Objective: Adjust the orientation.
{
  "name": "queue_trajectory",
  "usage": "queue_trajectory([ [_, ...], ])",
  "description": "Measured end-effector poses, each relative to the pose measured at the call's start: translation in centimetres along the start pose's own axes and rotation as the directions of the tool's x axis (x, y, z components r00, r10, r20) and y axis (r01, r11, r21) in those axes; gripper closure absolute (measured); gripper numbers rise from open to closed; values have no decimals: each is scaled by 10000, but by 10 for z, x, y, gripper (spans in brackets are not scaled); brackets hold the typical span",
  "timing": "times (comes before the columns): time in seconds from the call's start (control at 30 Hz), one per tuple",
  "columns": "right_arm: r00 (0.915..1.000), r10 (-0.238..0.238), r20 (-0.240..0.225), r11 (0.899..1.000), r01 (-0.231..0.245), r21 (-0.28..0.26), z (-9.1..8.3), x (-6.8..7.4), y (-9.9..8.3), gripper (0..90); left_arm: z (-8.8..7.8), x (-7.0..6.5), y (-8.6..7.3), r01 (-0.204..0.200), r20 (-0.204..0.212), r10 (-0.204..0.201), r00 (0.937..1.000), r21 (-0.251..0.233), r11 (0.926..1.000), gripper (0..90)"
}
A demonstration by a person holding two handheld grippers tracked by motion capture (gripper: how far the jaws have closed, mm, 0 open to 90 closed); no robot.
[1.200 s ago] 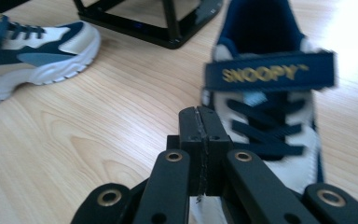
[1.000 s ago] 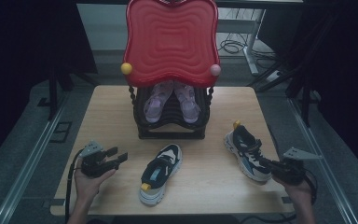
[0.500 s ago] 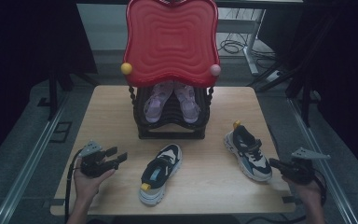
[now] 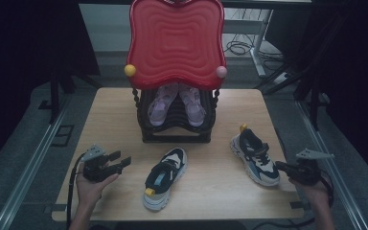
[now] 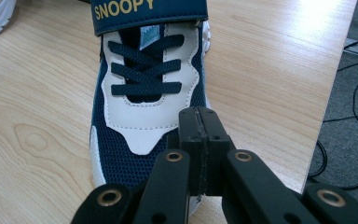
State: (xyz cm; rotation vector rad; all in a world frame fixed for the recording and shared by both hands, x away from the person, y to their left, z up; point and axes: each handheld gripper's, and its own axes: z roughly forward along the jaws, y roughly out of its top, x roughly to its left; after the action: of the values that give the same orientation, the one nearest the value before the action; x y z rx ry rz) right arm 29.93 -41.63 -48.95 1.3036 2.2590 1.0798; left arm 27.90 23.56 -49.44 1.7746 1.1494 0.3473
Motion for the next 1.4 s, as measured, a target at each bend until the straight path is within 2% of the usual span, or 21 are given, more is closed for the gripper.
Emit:
queue_trajectory([
  [0.43,9996,77,275,9987,-90,502,4,-14,-3,899,1,0,0,-29,-23,29,10000,68,10000,434],
  [0.6,9997,-15,252,9971,-4,755,8,-14,-6,899,2,0,-1,-30,-19,30,10000,82,10000,434],
  [0.77,9994,-304,161,9954,288,916,11,-9,-5,900,2,0,-1,-38,-9,38,10000,88,10000,434],
  [0.9,9994,-355,13,9952,353,908,8,-5,-8,900,1,0,0,-13,-20,13,10000,49,10000,434],
  [1.2,9971,-684,-335,9955,704,636,4,19,-19,900,2,-1,-1,-28,0,28,10000,74,10000,433],
  [1.4,9942,-907,-579,9935,944,640,4,32,-20,900,3,-1,-1,-61,4,61,10000,113,9999,433],
])
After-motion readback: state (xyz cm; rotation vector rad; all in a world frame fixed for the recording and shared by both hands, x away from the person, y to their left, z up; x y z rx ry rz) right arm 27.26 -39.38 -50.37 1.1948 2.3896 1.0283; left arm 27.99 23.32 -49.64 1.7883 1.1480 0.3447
